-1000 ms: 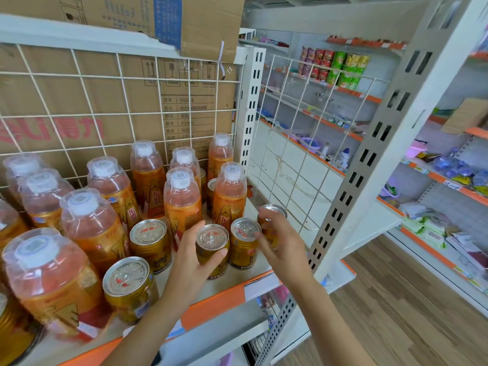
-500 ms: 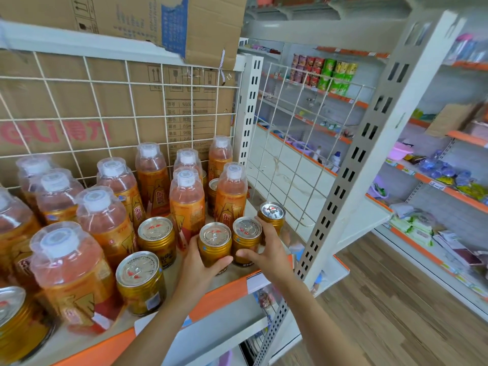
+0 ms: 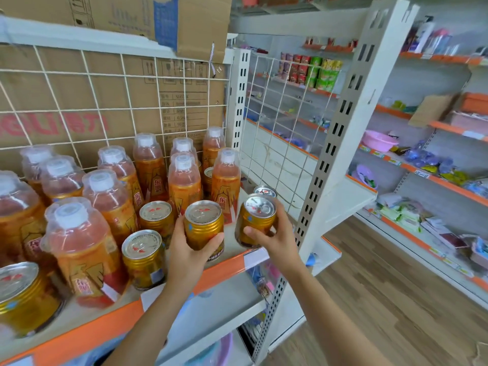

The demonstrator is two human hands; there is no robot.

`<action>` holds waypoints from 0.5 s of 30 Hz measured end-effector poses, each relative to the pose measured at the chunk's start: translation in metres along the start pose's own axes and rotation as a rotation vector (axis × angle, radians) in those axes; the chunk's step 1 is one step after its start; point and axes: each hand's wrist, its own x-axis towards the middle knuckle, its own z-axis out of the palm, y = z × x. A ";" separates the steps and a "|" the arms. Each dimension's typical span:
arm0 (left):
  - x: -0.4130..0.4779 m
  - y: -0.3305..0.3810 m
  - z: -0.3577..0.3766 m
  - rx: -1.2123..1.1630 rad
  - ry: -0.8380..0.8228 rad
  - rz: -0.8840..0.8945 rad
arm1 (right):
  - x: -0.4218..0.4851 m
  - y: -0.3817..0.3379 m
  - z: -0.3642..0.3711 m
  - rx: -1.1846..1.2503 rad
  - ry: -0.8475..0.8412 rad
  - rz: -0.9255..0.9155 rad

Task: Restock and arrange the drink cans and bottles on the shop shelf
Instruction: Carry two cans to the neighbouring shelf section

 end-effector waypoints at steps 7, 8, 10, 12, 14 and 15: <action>-0.048 0.053 -0.031 -0.017 -0.030 0.026 | -0.034 -0.035 -0.040 0.105 -0.076 -0.107; -0.058 0.059 -0.036 -0.007 -0.029 0.021 | -0.040 -0.035 -0.046 0.105 -0.106 -0.093; -0.081 0.073 -0.046 0.037 0.011 0.015 | -0.054 -0.033 -0.055 0.103 -0.154 -0.054; -0.107 0.085 -0.055 0.070 0.083 -0.010 | -0.069 -0.031 -0.061 0.104 -0.200 -0.028; -0.136 0.091 -0.066 0.102 0.180 -0.067 | -0.082 -0.032 -0.062 0.088 -0.257 -0.026; -0.151 0.093 -0.072 0.122 0.231 -0.093 | -0.089 -0.032 -0.061 0.084 -0.280 -0.023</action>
